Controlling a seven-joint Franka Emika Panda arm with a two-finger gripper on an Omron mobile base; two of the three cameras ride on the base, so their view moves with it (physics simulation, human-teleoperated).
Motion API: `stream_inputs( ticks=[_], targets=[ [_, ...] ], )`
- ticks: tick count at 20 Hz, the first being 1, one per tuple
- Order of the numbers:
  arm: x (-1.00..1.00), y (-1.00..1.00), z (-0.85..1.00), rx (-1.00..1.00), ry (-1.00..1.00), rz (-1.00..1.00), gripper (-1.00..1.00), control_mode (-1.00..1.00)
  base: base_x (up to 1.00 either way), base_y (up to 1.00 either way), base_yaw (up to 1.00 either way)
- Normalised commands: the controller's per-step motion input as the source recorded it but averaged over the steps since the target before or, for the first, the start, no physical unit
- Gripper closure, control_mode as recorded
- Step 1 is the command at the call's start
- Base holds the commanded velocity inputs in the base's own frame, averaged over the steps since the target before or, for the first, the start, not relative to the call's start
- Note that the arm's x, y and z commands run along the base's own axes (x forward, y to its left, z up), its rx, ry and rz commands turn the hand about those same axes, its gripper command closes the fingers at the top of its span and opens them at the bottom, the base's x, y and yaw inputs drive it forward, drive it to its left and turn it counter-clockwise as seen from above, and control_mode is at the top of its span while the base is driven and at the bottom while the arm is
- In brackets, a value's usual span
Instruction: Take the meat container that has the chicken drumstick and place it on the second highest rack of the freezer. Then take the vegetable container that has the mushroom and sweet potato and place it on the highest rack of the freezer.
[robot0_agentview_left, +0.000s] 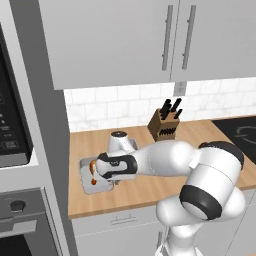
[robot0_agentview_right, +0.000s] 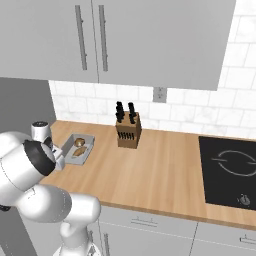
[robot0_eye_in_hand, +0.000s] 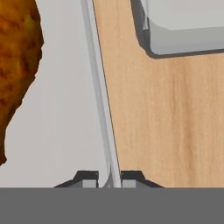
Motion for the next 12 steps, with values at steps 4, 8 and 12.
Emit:
stream_inputs(
  ticks=[4,8,12],
  targets=[
    [-0.09,0.00,0.14,0.00,0.00,0.00,1.00,-1.00,0.00,0.00,0.00],
    [-0.31,0.00,0.45,0.00,0.00,0.00,1.00,-1.00,0.00,0.00,0.00],
    [-0.26,0.00,0.72,0.00,0.00,0.00,1.00,-1.00,0.00,0.00,0.00]
  ],
)
